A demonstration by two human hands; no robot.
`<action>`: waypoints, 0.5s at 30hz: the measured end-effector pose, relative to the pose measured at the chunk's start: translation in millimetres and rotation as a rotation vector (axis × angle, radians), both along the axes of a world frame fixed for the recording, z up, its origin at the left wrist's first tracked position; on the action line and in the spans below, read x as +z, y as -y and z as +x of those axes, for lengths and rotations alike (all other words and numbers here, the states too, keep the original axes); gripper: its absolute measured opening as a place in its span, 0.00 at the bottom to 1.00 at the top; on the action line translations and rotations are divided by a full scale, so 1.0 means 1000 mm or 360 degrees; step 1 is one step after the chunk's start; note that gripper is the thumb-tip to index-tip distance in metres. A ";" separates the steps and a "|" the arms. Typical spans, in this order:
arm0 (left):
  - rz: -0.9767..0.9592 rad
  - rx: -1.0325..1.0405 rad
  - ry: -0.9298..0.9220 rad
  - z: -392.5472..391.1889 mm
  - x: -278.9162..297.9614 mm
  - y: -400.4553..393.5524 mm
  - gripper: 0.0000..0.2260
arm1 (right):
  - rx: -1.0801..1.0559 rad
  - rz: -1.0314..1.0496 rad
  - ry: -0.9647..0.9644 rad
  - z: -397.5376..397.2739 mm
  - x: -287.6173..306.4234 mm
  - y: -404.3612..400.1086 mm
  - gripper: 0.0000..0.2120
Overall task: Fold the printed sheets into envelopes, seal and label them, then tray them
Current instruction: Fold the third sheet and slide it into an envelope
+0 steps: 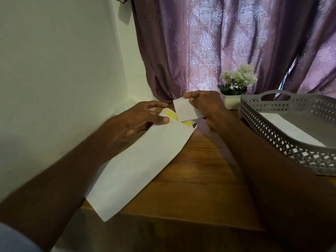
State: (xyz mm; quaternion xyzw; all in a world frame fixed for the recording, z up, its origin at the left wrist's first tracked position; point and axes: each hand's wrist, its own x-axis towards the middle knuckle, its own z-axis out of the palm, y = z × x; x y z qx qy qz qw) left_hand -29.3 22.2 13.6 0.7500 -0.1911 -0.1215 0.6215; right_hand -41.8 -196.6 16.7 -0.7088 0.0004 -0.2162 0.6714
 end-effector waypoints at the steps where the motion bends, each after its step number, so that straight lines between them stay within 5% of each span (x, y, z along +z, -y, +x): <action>1: 0.0000 -0.0003 0.0003 0.000 0.000 0.000 0.33 | 0.0009 -0.0003 -0.0016 0.001 0.000 0.001 0.14; 15: -0.0048 0.0011 -0.0002 -0.005 0.003 0.003 0.27 | 0.0120 -0.0023 -0.0137 -0.003 0.001 -0.005 0.12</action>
